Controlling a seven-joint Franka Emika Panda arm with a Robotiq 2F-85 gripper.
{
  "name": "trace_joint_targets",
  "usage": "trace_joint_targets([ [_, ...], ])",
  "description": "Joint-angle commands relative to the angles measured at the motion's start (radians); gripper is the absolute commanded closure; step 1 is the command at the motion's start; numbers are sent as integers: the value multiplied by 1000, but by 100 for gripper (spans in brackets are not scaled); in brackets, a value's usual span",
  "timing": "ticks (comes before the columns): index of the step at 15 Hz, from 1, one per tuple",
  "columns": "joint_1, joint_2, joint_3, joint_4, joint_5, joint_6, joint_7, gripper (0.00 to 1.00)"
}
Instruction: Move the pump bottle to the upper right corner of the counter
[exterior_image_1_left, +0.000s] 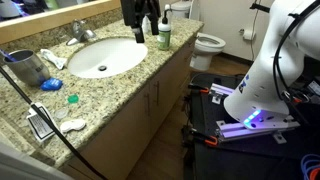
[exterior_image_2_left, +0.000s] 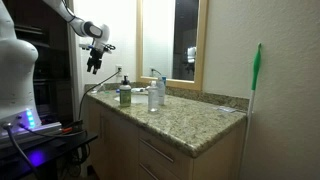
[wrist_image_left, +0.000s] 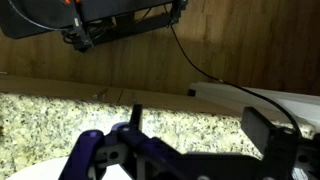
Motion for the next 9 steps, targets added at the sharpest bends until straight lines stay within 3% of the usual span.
trace_joint_targets([
  [1, -15, 1, 14, 1, 4, -2, -4, 0],
  [4, -126, -34, -76, -25, -38, -2, 26, 0],
  [8, -290, -63, -179, -54, -192, 43, 58, 0],
  [9, -235, -24, -143, -17, -150, 13, 39, 0],
])
